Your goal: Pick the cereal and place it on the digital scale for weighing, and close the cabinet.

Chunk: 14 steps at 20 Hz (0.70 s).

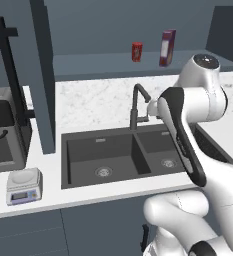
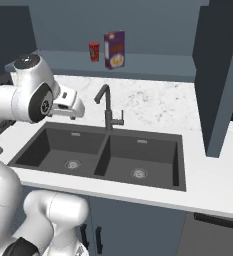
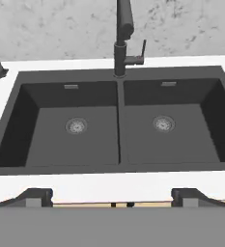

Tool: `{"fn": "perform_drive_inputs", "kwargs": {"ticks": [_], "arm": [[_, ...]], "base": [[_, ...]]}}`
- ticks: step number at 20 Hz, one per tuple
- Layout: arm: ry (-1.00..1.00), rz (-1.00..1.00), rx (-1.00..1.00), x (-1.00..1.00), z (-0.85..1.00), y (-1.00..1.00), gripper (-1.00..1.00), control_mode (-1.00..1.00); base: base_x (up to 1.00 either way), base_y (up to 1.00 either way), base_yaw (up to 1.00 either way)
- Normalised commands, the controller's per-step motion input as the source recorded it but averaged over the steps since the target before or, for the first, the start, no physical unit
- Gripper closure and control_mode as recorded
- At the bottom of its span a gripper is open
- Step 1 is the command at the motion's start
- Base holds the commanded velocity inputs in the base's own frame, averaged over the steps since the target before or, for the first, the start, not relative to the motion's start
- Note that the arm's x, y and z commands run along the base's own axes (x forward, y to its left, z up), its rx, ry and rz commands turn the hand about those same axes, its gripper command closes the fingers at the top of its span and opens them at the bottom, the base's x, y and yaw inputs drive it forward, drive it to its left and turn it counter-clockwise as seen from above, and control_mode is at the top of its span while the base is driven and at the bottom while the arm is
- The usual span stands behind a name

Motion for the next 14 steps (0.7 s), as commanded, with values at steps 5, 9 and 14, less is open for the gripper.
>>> {"fn": "perform_drive_inputs", "kwargs": {"ticks": [5,9,14], "arm": [[-0.16,-0.14,0.0,-0.24,0.73,0.0,-1.0,-1.0],[-0.26,-0.1,-0.01,-0.06,0.59,0.0,-1.0,-1.0],[-0.2,-0.08,0.0,0.03,0.45,-0.04,-1.0,-1.0]], "base": [[0.0,0.0,0.0],[0.0,0.0,0.0],[0.0,0.0,0.0]]}}
